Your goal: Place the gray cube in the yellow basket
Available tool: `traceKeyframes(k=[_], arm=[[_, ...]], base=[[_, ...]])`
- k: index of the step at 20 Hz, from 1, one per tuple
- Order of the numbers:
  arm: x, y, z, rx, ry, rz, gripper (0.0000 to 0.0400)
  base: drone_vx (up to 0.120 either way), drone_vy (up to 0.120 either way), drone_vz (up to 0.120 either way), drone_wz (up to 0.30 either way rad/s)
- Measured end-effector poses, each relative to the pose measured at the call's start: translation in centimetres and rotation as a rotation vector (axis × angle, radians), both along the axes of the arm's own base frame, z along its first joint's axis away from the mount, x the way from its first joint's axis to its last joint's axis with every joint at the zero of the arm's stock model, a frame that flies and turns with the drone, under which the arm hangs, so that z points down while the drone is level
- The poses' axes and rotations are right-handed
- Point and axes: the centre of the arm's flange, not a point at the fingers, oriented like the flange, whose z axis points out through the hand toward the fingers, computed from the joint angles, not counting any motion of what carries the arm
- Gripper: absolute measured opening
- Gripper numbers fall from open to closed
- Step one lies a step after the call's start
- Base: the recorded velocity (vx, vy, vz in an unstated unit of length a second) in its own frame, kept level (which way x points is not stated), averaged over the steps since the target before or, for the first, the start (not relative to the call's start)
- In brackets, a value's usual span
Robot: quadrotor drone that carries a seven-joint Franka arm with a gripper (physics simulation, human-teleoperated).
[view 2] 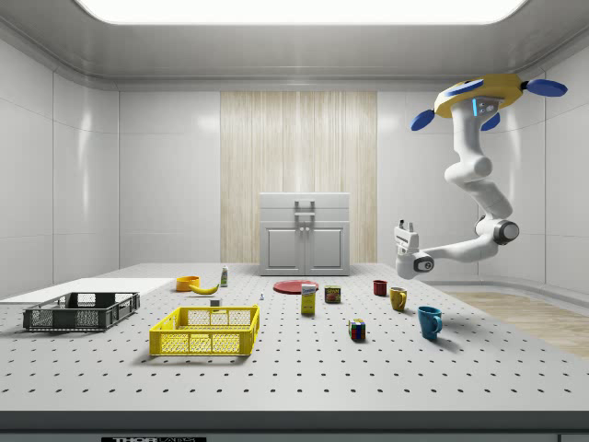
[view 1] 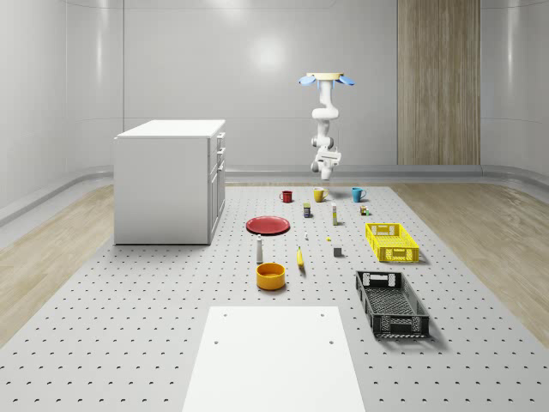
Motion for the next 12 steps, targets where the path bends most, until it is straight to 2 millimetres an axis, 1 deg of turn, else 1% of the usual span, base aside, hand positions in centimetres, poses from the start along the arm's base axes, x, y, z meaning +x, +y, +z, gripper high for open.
traceKeyframes(k=[4,7,10,12], arm=[[0.0,1.7,-0.5,-0.174,-0.003,-0.005,0.04],[0.0,3.7,-1.5,-0.399,-0.004,-0.012,0.04],[0.1,6.1,-3.9,-0.743,-0.005,-0.023,0.04],[0.1,7.5,-6.5,-1.043,-0.005,-0.032,0.04]], base=[[0.12,0.0,0.0,0.0],[0.12,0.0,0.0,0.0],[0.12,0.0,0.0,0.0],[0.12,0.0,0.0,0.0]])
